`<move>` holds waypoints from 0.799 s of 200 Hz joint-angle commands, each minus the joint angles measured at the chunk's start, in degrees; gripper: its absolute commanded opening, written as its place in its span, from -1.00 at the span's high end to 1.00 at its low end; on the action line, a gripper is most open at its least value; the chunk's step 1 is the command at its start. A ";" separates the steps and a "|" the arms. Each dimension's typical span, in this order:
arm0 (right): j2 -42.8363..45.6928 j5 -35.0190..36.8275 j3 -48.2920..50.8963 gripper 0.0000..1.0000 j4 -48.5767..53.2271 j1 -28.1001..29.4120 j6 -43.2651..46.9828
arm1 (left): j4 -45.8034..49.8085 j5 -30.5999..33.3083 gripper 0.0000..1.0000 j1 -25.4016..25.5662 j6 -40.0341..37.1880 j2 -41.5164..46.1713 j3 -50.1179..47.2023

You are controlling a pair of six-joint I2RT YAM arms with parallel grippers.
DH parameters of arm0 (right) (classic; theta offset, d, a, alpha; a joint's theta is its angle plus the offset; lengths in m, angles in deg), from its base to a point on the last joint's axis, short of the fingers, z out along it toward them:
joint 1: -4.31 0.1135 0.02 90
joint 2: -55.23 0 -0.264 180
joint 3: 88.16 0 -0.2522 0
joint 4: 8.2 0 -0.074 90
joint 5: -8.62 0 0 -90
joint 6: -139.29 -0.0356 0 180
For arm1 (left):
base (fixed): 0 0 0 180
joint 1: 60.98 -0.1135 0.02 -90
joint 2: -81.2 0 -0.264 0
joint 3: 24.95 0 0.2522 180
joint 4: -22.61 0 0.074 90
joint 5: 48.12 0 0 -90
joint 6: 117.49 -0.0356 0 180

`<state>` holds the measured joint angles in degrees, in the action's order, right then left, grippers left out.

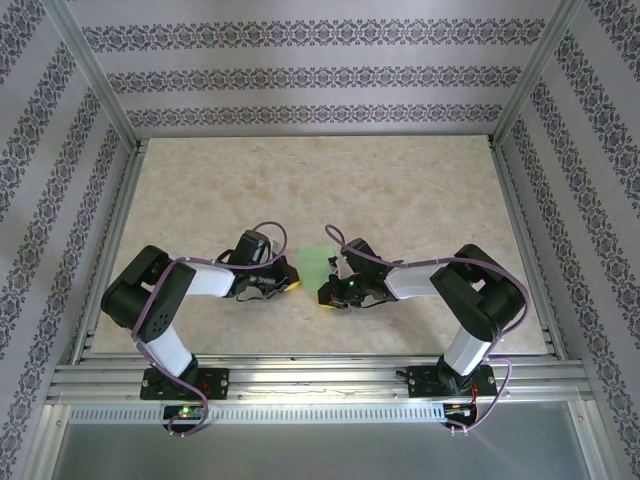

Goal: Fold a paper plane with a square sheet of paper (pick it up from the middle)
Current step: Third fold the triangle at the center of the table.

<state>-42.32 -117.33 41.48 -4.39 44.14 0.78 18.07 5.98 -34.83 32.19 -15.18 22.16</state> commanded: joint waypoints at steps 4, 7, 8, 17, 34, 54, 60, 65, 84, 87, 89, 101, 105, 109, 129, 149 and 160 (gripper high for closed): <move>-1.77 2.11 2.23 1.00 6.44 -0.69 0.61 | 6.68 3.73 0.98 -1.83 -2.63 1.88 0.79; -1.78 2.06 2.17 1.00 6.44 -0.72 0.64 | 7.24 3.60 0.98 -1.81 -2.78 2.47 1.00; -1.77 2.08 2.20 1.00 6.44 -0.68 0.63 | 7.37 3.58 0.98 -1.81 -2.75 2.66 1.10; -1.70 2.07 2.15 1.00 6.58 -0.70 0.69 | 8.31 3.53 0.97 -1.64 -2.98 4.91 1.55; -1.41 2.28 2.08 1.00 6.77 -0.65 0.70 | 11.51 5.09 0.96 -1.02 -3.39 9.38 2.63; -1.23 2.28 1.89 1.00 7.01 -0.79 0.70 | 12.46 5.46 0.96 0.36 -3.78 11.60 3.45; -1.23 2.24 1.69 1.00 7.07 -0.79 0.74 | 12.00 5.18 0.96 1.03 -3.74 11.52 3.71; -1.23 2.20 1.57 1.00 7.18 -0.77 0.70 | 11.53 4.93 0.96 1.52 -3.63 11.10 3.82; -1.32 2.28 1.19 1.00 7.48 -0.85 0.92 | 8.94 2.41 0.96 3.80 -2.77 7.70 5.65; -1.32 2.28 1.18 1.00 7.49 -0.83 0.88 | 8.71 1.99 0.96 4.18 -2.60 6.98 5.98; -1.32 2.24 1.18 1.00 7.49 -0.81 0.88 | 8.48 1.78 0.96 4.50 -2.50 6.60 6.33; -1.32 2.27 1.26 1.00 7.46 -0.94 0.88 | 6.53 1.30 0.97 5.74 -1.96 4.33 7.48; -1.24 2.28 1.34 1.00 7.43 -0.90 0.91 | 6.17 1.42 0.97 6.03 -1.72 3.69 7.72; -1.28 2.28 1.35 1.00 7.39 -0.94 0.83 | 5.73 1.46 0.97 6.44 -1.67 3.08 7.98; -1.16 2.19 1.52 1.00 7.31 -0.98 0.79 | 4.78 1.35 0.97 6.98 -1.76 -0.01 8.95; -1.15 1.93 1.54 1.00 7.15 -1.05 0.72 | 4.37 2.62 0.97 6.94 -2.35 -1.78 7.82; -1.13 1.43 1.38 1.00 6.82 -1.07 0.69 | 5.11 3.72 0.97 6.90 -2.91 -2.58 7.15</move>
<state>-42.32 -117.83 41.43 -4.00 43.77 1.04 24.62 8.15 -28.08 30.16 -16.29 29.87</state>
